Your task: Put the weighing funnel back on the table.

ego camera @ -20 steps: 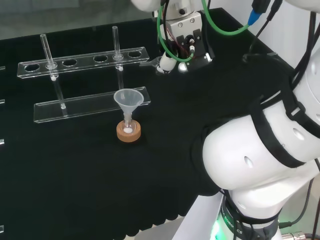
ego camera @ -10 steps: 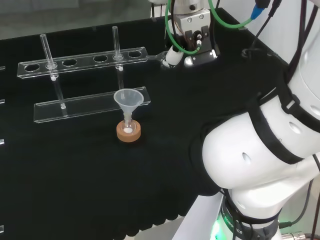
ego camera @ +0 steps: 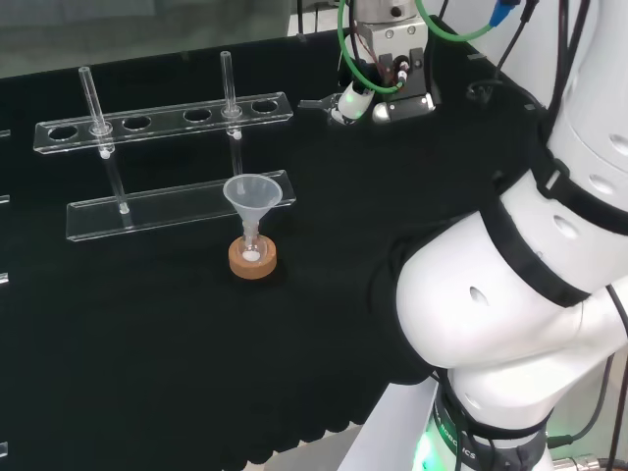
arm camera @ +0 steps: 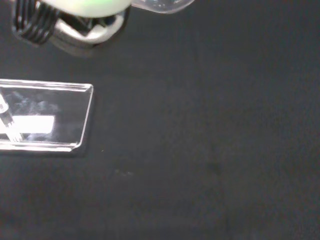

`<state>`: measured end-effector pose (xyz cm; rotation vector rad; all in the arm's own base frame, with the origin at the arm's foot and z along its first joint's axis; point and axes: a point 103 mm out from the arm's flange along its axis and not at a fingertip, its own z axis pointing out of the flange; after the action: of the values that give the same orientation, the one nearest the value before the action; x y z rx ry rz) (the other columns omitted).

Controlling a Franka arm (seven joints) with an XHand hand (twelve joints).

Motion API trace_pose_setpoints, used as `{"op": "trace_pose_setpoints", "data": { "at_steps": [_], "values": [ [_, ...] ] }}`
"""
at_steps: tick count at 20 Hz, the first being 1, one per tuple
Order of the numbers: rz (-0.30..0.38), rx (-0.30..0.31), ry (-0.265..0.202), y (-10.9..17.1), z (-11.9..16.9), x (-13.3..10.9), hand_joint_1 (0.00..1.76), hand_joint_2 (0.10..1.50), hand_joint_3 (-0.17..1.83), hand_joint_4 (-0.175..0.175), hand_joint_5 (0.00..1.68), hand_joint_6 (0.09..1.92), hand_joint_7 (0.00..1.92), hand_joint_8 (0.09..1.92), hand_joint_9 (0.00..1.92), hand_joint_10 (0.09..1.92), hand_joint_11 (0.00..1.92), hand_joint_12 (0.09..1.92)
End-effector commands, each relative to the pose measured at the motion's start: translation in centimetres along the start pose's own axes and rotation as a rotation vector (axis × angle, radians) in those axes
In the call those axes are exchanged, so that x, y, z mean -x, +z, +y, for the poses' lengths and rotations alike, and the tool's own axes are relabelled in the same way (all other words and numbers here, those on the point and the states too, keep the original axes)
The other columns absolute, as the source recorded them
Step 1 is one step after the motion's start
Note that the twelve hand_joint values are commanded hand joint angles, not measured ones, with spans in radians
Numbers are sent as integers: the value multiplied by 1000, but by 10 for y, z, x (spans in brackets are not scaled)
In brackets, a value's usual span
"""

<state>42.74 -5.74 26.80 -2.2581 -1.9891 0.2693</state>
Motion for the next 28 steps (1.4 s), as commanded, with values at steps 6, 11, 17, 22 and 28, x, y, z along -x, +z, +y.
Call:
{"op": "trace_pose_setpoints", "data": {
  "at_steps": [6, 11, 17, 22, 28],
  "values": [
    [48, -18, 37, 19, 62, 31, 1110, 673, 647, 175, 1248, 716, 786, 614, 1236, 119, 1055, 890],
    [58, -48, 36, 34, 89, 39, 1110, 673, 647, 175, 1248, 717, 787, 615, 1237, 118, 1055, 891],
    [64, -54, 42, 46, 110, 53, 1110, 673, 647, 175, 1247, 718, 788, 616, 1237, 116, 1054, 891],
    [66, -76, 42, 61, 123, 62, 1110, 673, 647, 175, 1247, 718, 788, 616, 1238, 115, 1054, 892],
    [66, -87, 28, 85, 133, 65, 1111, 673, 647, 175, 1247, 718, 788, 616, 1237, 113, 1052, 892]
  ]
}}
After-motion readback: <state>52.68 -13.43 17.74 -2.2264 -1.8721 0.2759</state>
